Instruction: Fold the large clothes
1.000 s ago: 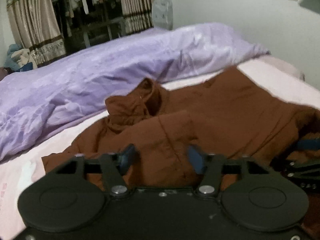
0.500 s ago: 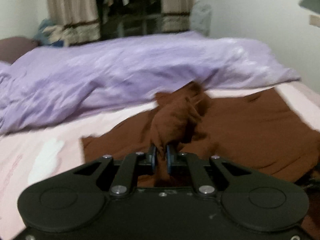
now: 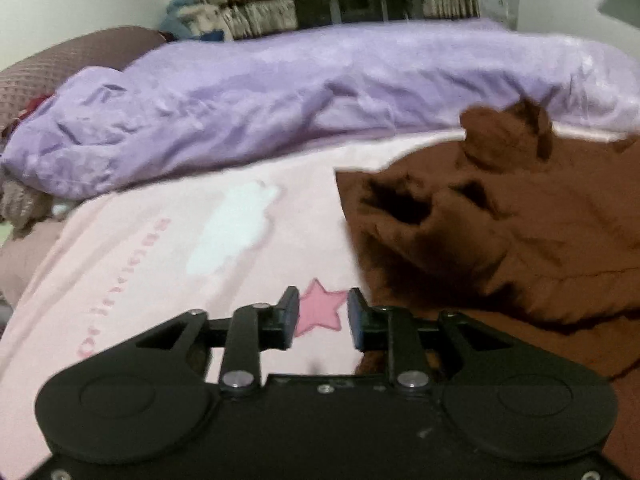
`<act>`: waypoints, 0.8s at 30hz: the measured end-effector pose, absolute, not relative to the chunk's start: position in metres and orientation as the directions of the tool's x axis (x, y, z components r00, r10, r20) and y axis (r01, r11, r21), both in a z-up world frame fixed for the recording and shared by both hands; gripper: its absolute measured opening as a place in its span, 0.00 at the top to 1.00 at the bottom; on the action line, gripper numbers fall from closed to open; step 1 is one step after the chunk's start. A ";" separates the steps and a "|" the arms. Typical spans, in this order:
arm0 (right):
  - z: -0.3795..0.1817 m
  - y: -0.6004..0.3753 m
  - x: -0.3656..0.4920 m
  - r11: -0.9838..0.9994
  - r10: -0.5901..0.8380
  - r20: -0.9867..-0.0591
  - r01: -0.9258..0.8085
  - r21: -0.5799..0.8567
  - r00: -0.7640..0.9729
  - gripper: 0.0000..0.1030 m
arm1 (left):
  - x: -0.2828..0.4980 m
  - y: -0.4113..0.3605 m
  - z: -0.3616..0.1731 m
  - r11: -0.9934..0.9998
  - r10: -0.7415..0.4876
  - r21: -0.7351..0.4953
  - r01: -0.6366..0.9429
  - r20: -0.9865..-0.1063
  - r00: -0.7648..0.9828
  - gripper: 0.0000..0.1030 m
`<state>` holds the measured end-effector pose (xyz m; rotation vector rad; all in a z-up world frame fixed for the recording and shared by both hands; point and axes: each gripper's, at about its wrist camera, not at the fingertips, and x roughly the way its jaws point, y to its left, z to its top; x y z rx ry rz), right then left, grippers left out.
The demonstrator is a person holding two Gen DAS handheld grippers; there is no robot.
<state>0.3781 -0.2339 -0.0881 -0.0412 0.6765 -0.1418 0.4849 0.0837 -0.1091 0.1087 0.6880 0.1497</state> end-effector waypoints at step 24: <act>-0.041 -0.231 0.390 0.975 -0.162 -0.502 0.217 0.053 0.850 0.41 | 0.560 0.046 -0.172 0.983 0.122 0.181 -0.020 -0.579 0.806 0.00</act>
